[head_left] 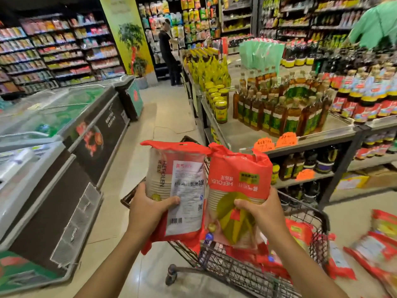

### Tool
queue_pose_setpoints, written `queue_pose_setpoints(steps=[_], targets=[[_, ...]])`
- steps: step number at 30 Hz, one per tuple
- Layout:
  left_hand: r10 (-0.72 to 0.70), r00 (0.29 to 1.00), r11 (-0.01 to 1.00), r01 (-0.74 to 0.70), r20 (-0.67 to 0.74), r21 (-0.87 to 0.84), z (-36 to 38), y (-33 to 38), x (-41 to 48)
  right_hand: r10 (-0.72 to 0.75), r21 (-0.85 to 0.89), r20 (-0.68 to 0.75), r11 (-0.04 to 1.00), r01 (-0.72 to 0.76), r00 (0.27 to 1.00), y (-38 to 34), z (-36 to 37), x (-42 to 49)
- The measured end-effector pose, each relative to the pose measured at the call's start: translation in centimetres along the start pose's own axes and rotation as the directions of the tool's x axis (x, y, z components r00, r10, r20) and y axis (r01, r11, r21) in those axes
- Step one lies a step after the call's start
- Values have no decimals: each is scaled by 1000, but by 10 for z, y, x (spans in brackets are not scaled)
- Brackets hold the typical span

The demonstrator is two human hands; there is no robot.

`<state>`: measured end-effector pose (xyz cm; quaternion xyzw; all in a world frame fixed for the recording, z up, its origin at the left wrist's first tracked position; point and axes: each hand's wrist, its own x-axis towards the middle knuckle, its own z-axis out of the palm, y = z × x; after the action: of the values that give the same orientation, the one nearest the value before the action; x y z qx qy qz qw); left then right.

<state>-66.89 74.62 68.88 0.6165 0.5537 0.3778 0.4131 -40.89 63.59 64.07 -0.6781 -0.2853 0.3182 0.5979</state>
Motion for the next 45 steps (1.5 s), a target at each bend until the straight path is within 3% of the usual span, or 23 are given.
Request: queue_pose_setpoints(steps=[6,13,17,26,32,38,45], targets=[[-82,975,993,98,207,-72,47,-15,81,113,94,-69,990,-106,991,22,-21,62],[-231,878,959,278,419,-53,115,-84,175,288,84,-193,957,-277,938,88,-33,115],[-321,768,929,370,555,27,162,-139,225,438,62,-286,896,-440,852,144,-32,135],[-572,583,803,543,578,246,269,-253,277,653,86,-392,727,-681,648,259,6,204],[-609,593,790,516,528,332,325,-296,293,679,57,-426,680,-731,598,318,16,237],[-566,662,821,393,492,415,350,-319,295,705,-38,-437,605,-795,558,337,18,246],[-439,666,818,19,603,574,336,-293,304,504,-479,-521,495,-725,688,297,41,237]])
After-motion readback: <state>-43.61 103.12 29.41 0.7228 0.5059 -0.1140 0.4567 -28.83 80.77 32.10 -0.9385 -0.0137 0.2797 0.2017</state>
